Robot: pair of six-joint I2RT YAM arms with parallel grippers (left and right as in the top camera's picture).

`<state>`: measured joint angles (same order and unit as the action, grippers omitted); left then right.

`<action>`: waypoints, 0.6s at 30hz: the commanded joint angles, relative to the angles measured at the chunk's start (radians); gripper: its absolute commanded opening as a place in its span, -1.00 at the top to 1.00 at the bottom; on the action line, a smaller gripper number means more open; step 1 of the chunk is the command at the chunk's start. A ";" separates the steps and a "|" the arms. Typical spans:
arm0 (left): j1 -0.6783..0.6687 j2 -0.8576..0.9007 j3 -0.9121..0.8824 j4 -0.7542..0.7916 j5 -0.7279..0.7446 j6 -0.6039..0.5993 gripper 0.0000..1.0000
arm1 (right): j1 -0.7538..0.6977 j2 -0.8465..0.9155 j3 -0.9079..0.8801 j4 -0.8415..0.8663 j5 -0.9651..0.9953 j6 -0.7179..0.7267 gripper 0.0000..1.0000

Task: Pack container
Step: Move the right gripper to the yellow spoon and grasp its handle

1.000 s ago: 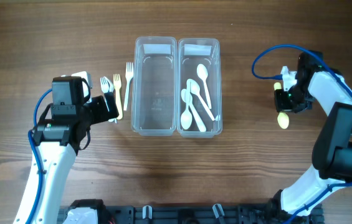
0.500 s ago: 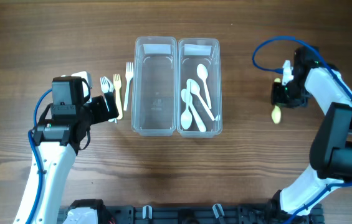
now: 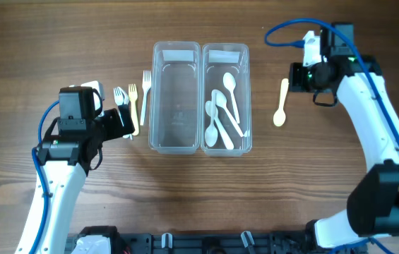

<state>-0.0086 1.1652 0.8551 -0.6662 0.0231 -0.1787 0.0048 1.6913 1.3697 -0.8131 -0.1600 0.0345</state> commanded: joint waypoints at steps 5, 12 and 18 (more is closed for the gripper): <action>-0.006 0.005 0.020 0.003 -0.010 -0.009 -1.00 | -0.002 0.034 -0.010 0.007 0.014 0.032 0.51; -0.006 0.005 0.020 0.003 -0.010 -0.010 -0.99 | -0.002 0.153 -0.056 0.022 0.014 0.203 0.34; -0.006 0.005 0.020 0.003 -0.010 -0.010 -1.00 | -0.001 0.258 -0.056 0.080 0.013 0.316 0.25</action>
<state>-0.0086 1.1652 0.8551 -0.6662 0.0231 -0.1787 0.0032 1.8912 1.3216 -0.7544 -0.1562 0.2565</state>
